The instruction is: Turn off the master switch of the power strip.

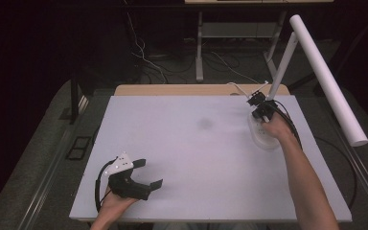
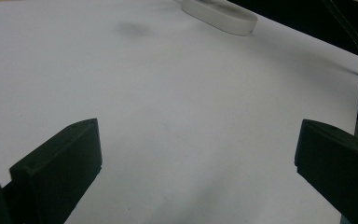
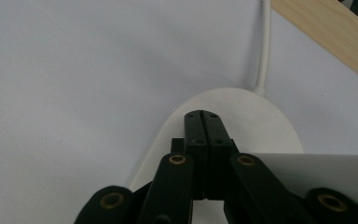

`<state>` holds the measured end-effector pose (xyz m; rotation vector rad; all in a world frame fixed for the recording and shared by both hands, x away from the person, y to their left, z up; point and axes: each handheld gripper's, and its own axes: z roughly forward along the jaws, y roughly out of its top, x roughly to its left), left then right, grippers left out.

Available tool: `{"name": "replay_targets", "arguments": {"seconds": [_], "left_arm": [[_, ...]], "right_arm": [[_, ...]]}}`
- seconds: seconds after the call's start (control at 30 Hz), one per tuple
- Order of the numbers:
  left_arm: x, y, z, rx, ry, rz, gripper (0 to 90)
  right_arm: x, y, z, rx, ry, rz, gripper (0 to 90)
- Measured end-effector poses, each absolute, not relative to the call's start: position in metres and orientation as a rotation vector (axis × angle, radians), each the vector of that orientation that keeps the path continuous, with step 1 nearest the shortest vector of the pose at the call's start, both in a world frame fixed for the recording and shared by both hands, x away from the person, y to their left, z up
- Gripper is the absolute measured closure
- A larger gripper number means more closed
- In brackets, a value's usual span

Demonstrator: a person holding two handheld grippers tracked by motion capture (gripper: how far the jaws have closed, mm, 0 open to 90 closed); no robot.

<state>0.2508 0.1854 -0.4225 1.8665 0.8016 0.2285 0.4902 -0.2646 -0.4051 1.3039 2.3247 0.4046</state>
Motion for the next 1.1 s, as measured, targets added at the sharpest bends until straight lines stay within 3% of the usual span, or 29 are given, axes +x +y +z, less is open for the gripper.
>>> {"name": "replay_targets", "arguments": {"seconds": [1.1], "left_arm": [[0.2502, 0.1863, -0.4224, 1.860, 0.805, 0.229, 0.0]], "right_arm": [[0.4831, -0.2661, -0.4054, 1.328, 2.268, 0.453, 89.5]]}}
